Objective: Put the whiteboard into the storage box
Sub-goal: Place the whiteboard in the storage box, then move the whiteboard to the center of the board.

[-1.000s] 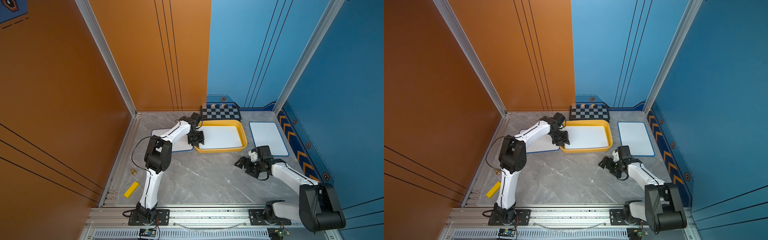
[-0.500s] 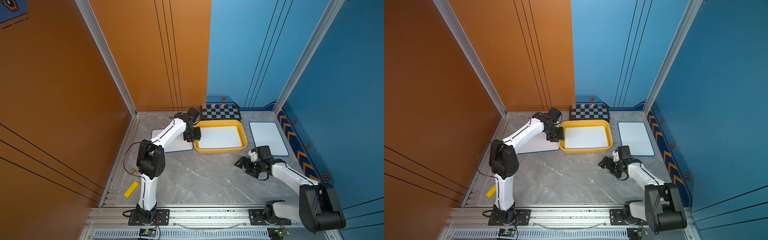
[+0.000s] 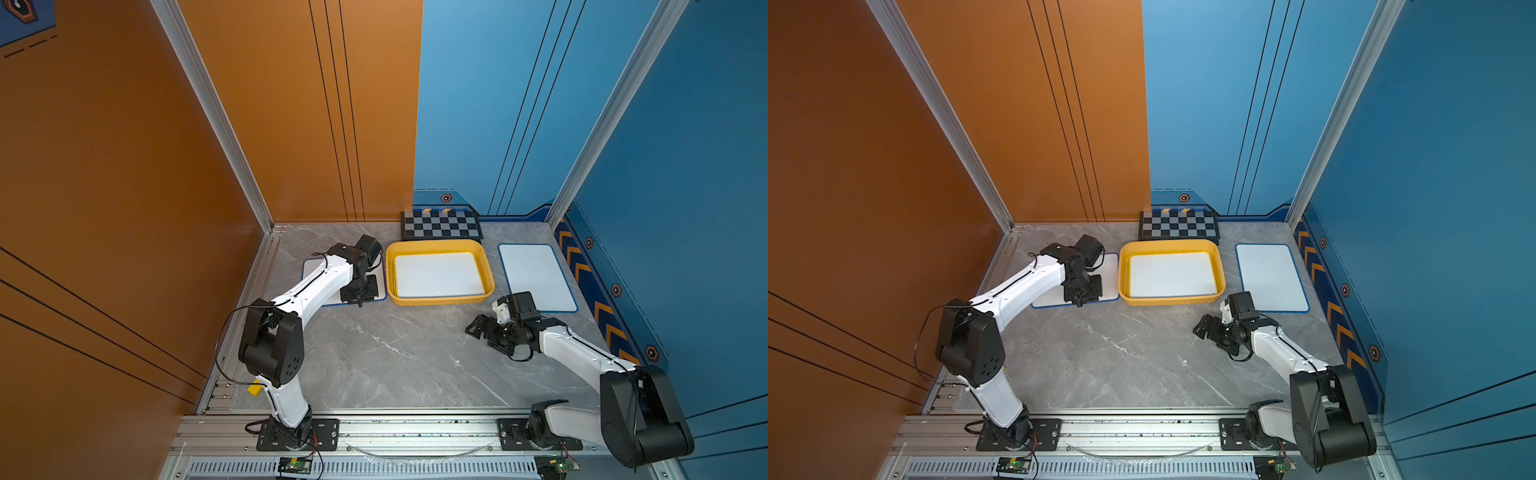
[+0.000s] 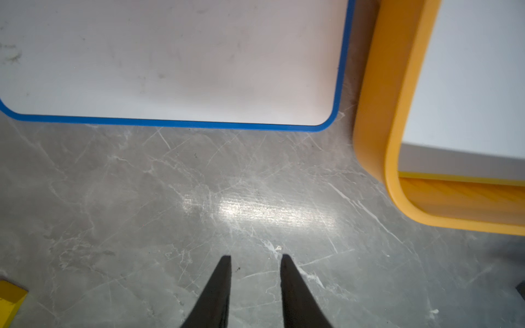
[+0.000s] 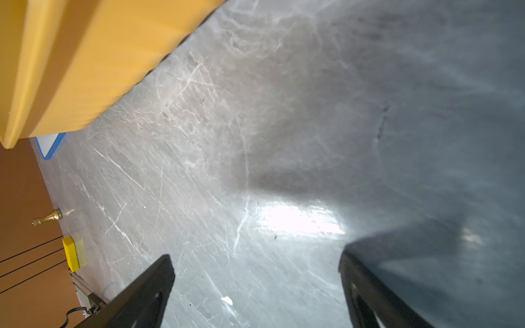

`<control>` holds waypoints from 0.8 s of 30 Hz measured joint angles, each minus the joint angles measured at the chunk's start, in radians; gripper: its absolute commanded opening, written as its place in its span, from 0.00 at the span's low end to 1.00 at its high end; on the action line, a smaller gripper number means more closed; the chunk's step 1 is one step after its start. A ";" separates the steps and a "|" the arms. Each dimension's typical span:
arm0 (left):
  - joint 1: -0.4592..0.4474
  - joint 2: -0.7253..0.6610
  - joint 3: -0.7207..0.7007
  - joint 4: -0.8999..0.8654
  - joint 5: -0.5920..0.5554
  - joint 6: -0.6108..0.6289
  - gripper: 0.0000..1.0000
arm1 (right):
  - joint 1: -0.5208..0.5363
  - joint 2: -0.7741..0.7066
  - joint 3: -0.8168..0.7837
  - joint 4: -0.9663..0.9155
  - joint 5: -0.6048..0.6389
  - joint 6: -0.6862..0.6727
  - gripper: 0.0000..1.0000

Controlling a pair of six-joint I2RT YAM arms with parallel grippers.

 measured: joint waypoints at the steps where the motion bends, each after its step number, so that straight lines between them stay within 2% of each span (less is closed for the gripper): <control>1: 0.004 0.005 -0.014 0.011 -0.002 -0.006 0.27 | 0.010 0.000 0.000 0.001 0.004 0.003 0.93; 11: 0.047 0.094 -0.046 0.175 0.030 -0.065 0.22 | 0.046 -0.004 0.000 0.007 0.029 0.030 0.94; 18: 0.073 0.196 -0.042 0.283 0.076 -0.116 0.21 | 0.046 -0.005 0.000 0.006 0.030 0.033 0.94; 24: 0.073 0.208 -0.036 0.350 0.111 -0.140 0.23 | 0.046 -0.005 0.000 0.006 0.030 0.034 0.94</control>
